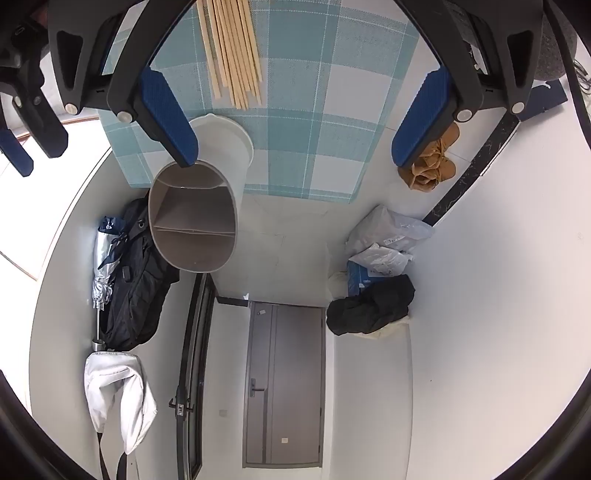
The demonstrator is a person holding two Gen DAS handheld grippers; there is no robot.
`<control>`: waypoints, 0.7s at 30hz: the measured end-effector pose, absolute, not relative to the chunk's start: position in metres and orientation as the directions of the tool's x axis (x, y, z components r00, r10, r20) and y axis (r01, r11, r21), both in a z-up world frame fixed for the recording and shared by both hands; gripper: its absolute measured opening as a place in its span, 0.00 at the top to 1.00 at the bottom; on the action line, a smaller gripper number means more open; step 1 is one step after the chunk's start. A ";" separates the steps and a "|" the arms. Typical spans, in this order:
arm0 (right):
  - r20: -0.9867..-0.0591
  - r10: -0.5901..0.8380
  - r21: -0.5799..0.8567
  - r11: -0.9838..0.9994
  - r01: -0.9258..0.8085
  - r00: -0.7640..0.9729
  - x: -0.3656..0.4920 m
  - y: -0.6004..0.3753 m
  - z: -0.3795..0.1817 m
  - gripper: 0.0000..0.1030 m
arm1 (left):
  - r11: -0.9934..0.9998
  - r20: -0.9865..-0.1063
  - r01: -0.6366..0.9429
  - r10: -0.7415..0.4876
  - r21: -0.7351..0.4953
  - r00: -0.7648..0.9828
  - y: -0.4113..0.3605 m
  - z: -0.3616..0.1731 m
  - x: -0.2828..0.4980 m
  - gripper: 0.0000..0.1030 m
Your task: Organize utensils
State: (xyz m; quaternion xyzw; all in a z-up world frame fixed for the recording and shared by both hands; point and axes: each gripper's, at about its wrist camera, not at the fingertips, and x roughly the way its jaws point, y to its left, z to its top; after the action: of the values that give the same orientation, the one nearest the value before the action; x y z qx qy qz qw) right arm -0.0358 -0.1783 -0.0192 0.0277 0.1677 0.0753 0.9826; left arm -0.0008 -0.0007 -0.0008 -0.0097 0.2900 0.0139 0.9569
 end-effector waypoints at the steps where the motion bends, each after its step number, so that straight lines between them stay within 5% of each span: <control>1: -0.325 0.157 0.080 0.987 -0.139 0.932 -0.036 -0.178 -0.019 0.00 | 0.999 -0.557 -0.041 0.029 -0.010 0.830 -0.001 0.000 -0.002 0.01; 21: -0.343 0.145 0.087 0.989 -0.122 0.928 -0.036 -0.180 -0.021 0.00 | 0.998 -0.584 -0.014 -0.021 -0.055 0.811 0.001 -0.011 -0.002 0.01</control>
State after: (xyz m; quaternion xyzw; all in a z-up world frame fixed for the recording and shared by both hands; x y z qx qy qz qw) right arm -0.0360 -0.1800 -0.0209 0.0322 0.1771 0.0680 0.9813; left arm -0.0018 0.0014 -0.0108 -0.0284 0.3073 -0.0021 0.9512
